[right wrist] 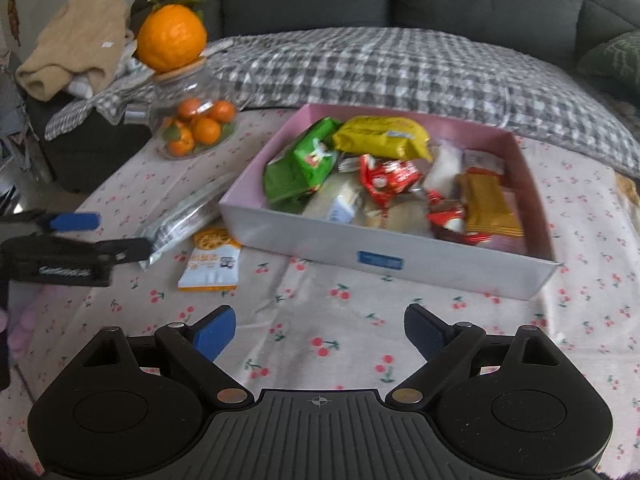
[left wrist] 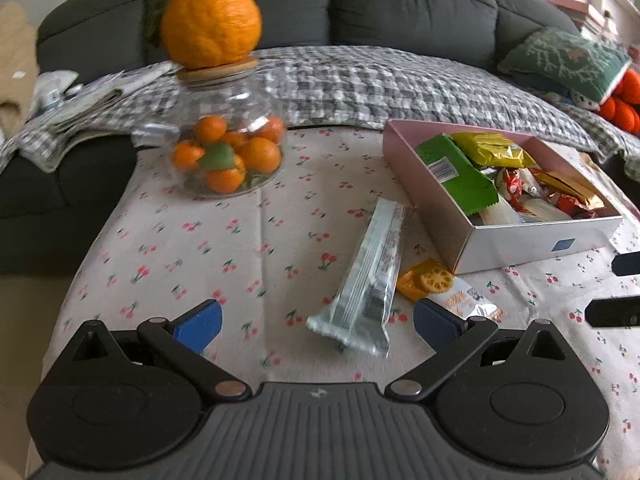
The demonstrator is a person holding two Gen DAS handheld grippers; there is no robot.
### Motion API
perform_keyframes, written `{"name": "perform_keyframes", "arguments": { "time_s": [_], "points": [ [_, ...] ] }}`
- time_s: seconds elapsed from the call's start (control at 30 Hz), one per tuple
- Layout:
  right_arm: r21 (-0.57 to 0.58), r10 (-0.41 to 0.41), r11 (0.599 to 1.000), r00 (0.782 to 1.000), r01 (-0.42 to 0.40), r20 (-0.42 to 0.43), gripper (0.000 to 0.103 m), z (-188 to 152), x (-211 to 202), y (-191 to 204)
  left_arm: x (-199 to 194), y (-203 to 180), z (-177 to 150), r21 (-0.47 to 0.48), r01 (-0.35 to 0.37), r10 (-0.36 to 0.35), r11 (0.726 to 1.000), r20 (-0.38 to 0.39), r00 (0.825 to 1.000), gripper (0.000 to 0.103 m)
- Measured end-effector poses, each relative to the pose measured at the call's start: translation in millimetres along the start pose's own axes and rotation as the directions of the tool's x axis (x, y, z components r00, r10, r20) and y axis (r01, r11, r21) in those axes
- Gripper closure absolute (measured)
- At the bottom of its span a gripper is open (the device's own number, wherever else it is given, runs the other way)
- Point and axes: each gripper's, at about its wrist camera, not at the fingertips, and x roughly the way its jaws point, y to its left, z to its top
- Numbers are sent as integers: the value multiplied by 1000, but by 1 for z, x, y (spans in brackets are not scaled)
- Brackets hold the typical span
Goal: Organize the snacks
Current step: 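Grasp the clear-wrapped white bar with the left tool while the right approaches the biscuit pack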
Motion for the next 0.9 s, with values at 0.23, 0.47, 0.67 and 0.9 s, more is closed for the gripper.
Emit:
{"name": "perform_keyframes", "arguments": {
  "time_s": [0.23,0.47,0.67,0.9],
  "points": [
    [-4,21,1000,999,-21,-36,10,3,20,17,24,-1,15,-34,56,-58,998,-55,997,25],
    [-29,23,999,998,-25,-66,10,6,42,38,33,-5,18,-67,95,-102,993,-94,990,67],
    [-57,23,998,997,-27,-67,10,13,57,54,28,0,18,-74,75,-82,994,-104,991,73],
    [-65,24,998,998,-28,-53,10,24,70,67,18,21,11,-128,40,-56,991,-125,991,74]
  ]
}}
